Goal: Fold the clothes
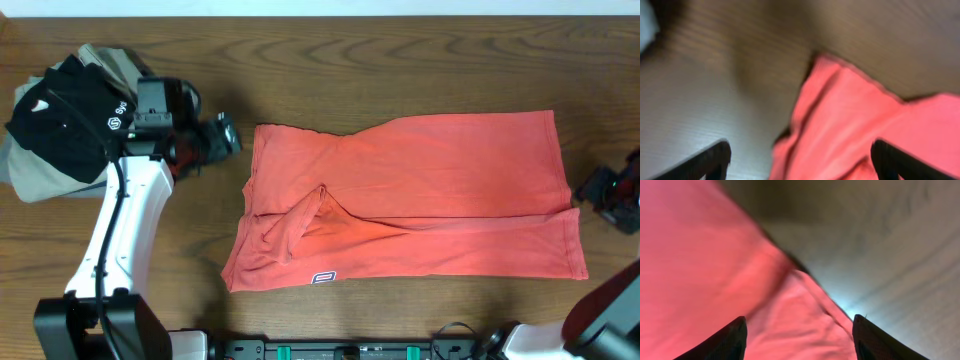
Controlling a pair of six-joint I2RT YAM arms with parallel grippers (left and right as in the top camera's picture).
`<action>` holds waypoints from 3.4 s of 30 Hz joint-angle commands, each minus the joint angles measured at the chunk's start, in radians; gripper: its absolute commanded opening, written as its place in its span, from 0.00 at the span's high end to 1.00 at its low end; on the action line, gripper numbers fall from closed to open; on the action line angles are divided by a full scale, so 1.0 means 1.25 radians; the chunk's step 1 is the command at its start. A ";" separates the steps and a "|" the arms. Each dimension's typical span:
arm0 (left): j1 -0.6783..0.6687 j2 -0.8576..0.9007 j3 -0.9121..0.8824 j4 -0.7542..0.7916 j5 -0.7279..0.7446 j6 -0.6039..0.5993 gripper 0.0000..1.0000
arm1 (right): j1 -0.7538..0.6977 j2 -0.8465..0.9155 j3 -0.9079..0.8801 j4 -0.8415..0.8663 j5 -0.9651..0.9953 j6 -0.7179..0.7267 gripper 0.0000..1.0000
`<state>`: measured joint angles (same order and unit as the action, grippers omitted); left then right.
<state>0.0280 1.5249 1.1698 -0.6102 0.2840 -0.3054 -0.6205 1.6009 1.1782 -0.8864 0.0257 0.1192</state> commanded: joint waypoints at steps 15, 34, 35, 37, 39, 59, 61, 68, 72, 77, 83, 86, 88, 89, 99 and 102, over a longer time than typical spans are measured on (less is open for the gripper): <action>-0.017 0.360 0.027 0.359 0.186 0.026 0.15 | 0.104 -0.100 0.021 -0.055 -0.120 -0.081 0.34; -0.025 0.410 0.027 0.426 0.177 0.009 0.88 | 0.104 -0.081 0.020 -0.038 -0.119 -0.082 0.50; -0.020 0.406 0.027 0.417 0.178 0.003 0.89 | 0.104 -0.069 0.020 -0.030 -0.120 -0.082 0.50; -0.011 0.397 0.027 0.392 0.184 -0.005 0.92 | 0.104 -0.039 0.020 -0.007 -0.120 -0.082 0.50; -0.009 0.388 0.027 0.364 0.204 -0.005 0.93 | 0.104 -0.001 0.021 0.033 -0.120 -0.081 0.50; -0.012 0.342 0.026 0.282 0.406 -0.004 0.94 | 0.209 0.400 0.041 0.699 -0.056 -0.057 0.32; -0.012 0.342 0.026 0.276 0.382 -0.005 0.94 | 0.210 0.413 0.041 0.741 -0.032 -0.056 0.31; -0.012 0.342 0.025 0.244 0.325 0.005 0.94 | 0.213 0.425 0.041 0.866 -0.018 -0.051 0.34; -0.012 0.342 0.025 0.243 0.325 0.005 0.94 | 0.223 0.440 0.041 0.873 -0.018 -0.051 0.37; -0.012 0.342 0.025 0.243 0.325 0.005 0.94 | 0.233 0.477 0.041 0.852 -0.009 -0.048 0.44; -0.011 0.342 0.025 0.244 0.325 0.005 0.94 | 0.233 0.481 0.041 0.824 -0.006 -0.001 0.99; -0.011 0.341 0.026 0.244 0.325 0.005 0.94 | 0.229 0.448 0.042 0.776 -0.006 0.019 0.99; -0.009 0.337 0.027 0.243 0.325 0.009 0.94 | 0.224 0.412 0.042 0.740 -0.005 0.020 0.99; -0.009 0.332 0.027 0.243 0.325 0.015 0.94 | 0.220 0.388 0.042 0.721 -0.004 0.020 0.99; -0.009 0.186 0.027 0.087 0.249 0.050 0.94 | 0.150 0.047 0.042 0.331 0.027 0.018 0.99; -0.009 0.140 0.026 -0.061 0.162 0.049 0.94 | 0.128 -0.004 0.042 0.201 0.103 0.020 0.99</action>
<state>0.0151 1.7454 1.1931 -0.6079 0.6083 -0.2642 -0.4294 1.6337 1.2316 -0.5621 0.0494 0.1299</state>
